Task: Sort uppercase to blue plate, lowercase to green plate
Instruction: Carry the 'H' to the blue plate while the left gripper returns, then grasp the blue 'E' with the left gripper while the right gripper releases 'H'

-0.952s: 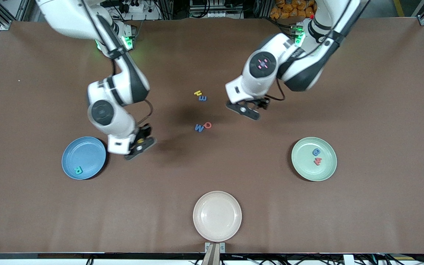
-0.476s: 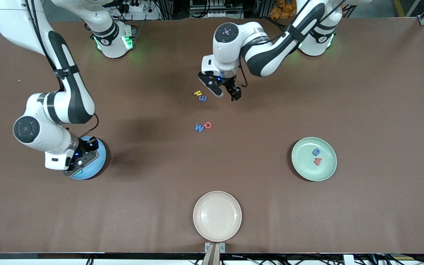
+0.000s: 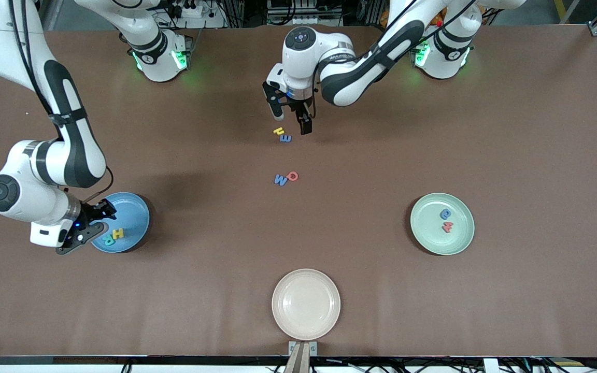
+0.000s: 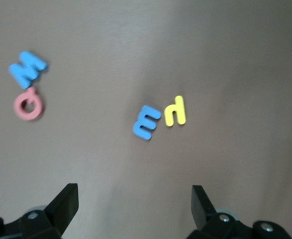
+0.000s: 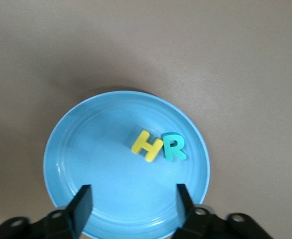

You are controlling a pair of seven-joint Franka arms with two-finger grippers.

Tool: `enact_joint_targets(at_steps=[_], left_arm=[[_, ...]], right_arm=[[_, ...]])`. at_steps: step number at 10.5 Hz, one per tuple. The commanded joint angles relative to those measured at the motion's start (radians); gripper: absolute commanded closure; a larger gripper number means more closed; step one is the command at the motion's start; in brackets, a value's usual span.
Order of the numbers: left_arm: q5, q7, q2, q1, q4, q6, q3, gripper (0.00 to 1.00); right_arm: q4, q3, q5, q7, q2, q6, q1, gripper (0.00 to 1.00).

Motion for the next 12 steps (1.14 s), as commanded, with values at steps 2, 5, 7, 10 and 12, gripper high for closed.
enact_joint_targets(at_steps=[2,5,7,10,12], left_arm=[[0.041,0.136,0.098,-0.037,0.097,0.005,0.045,0.15],[0.043,0.193,0.128,-0.073,0.129,0.005,0.081,0.23],[0.043,0.228,0.149,-0.092,0.140,0.005,0.088,0.25],[0.087,0.259,0.169,-0.099,0.144,0.005,0.101,0.26],[0.113,0.295,0.195,-0.109,0.175,0.005,0.103,0.26]], right_arm=[[0.023,0.018,-0.013,0.005,0.058,0.105,-0.003,0.00],[0.023,0.018,-0.009,0.007,0.083,0.153,-0.006,0.00],[0.018,0.018,-0.006,0.008,0.083,0.141,-0.013,0.00],[0.017,0.021,0.002,0.012,0.081,0.121,-0.014,0.00],[0.020,0.024,0.002,0.012,0.075,0.116,-0.006,0.00]])
